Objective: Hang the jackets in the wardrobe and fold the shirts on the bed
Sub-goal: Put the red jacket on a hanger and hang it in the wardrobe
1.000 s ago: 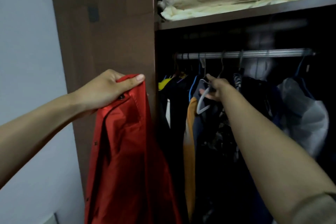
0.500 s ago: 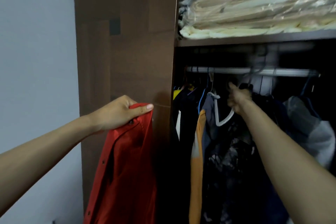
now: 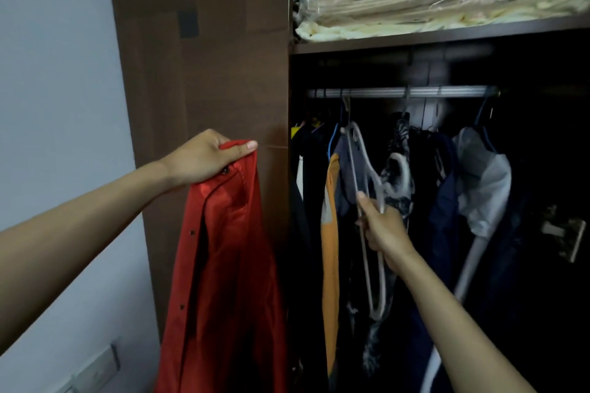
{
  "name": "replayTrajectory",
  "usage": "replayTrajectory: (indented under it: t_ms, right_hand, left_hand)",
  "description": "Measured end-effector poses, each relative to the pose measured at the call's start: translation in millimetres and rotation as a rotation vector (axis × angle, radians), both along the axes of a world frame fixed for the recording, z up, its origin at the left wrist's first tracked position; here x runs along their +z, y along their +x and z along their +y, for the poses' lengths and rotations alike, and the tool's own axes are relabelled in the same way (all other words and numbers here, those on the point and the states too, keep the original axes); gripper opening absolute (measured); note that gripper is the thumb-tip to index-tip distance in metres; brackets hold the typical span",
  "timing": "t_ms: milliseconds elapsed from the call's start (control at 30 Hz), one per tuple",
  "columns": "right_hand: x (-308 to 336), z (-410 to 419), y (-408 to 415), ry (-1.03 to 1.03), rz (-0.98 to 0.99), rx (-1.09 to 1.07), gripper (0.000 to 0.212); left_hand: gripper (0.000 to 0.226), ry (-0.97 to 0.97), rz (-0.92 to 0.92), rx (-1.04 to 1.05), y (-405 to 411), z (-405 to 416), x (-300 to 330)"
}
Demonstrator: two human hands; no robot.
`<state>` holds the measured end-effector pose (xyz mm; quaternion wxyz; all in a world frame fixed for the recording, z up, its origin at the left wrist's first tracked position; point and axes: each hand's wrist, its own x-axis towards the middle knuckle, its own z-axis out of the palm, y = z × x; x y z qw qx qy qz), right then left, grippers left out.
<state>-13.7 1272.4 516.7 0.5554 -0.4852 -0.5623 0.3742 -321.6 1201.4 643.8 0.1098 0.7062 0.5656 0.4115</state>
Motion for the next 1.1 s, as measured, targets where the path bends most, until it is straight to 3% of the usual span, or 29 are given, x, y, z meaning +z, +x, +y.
replayTrajectory:
  t_ms: [67, 133, 200, 267, 333, 400, 533, 767, 933, 1100]
  right_hand:
    - [-11, -55, 6, 0.063, 0.137, 0.155, 0.046]
    - [-22, -104, 10, -0.018, 0.211, 0.446, 0.044]
    - [-26, -138, 10, -0.195, 0.118, 0.703, 0.048]
    - [-26, -160, 11, -0.302, -0.128, 0.801, 0.049]
    - [-23, -178, 12, -0.333, -0.344, 0.822, 0.047]
    - [-22, -194, 10, -0.355, -0.432, 0.82, 0.044]
    - [-16, -221, 8, -0.368, -0.426, 0.726, 0.043]
    - [2, -276, 42, -0.359, -0.317, 0.575, 0.038]
    - [-14, -268, -19, -0.29, -0.351, 0.603, 0.042]
    - [-38, -239, -90, -0.288, -0.421, 0.497, 0.041]
  left_hand:
    - [0.061, 0.011, 0.0, 0.023, -4, -9, -1]
    - [0.058, 0.03, 0.005, 0.04, -7, -22, -1]
    - [0.057, 0.038, 0.023, 0.032, -6, -37, 0]
    - [0.059, 0.024, 0.027, 0.024, -3, -53, 5]
    - [0.059, 0.019, 0.013, 0.027, 2, -65, 10]
    - [0.057, 0.02, -0.006, 0.019, 6, -78, 15]
    - [0.054, -0.017, -0.105, -0.042, 8, -101, 15]
    - [0.056, -0.089, -0.072, -0.006, -8, -128, 8]
    - [0.058, -0.15, -0.189, -0.114, 14, -140, -4]
    - [0.061, -0.177, -0.4, -0.185, 44, -154, -16]
